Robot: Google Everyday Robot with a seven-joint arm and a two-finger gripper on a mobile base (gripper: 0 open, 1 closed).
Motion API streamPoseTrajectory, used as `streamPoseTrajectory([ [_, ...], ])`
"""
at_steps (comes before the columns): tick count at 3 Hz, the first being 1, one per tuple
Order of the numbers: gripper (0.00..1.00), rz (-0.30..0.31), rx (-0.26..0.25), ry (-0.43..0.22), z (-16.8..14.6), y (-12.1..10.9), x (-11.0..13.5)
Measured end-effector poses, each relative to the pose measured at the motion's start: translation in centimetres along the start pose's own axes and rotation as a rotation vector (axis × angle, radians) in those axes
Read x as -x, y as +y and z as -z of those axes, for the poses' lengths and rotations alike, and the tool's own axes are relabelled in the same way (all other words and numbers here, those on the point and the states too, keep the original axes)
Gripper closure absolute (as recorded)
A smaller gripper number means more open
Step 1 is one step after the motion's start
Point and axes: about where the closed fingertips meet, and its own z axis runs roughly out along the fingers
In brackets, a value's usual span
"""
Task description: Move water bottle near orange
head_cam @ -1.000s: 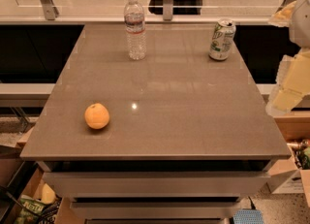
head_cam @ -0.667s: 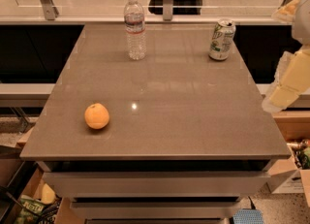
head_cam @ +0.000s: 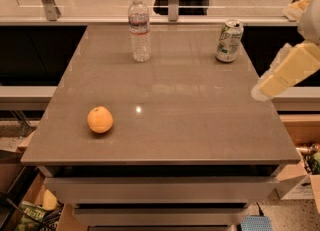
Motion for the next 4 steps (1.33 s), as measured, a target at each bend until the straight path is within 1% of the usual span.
streamPoseTrajectory([
  [1, 0.00, -0.069, -0.007, -0.097, -1.3, -0.8, 0.9],
  [2, 0.00, -0.148, -0.012, -0.193, -2.9, -1.0, 2.4],
  [3, 0.00, -0.260, -0.041, -0.272, -4.4, -0.8, 3.8],
  [4, 0.00, -0.341, -0.076, -0.320, -5.4, -0.7, 4.8],
])
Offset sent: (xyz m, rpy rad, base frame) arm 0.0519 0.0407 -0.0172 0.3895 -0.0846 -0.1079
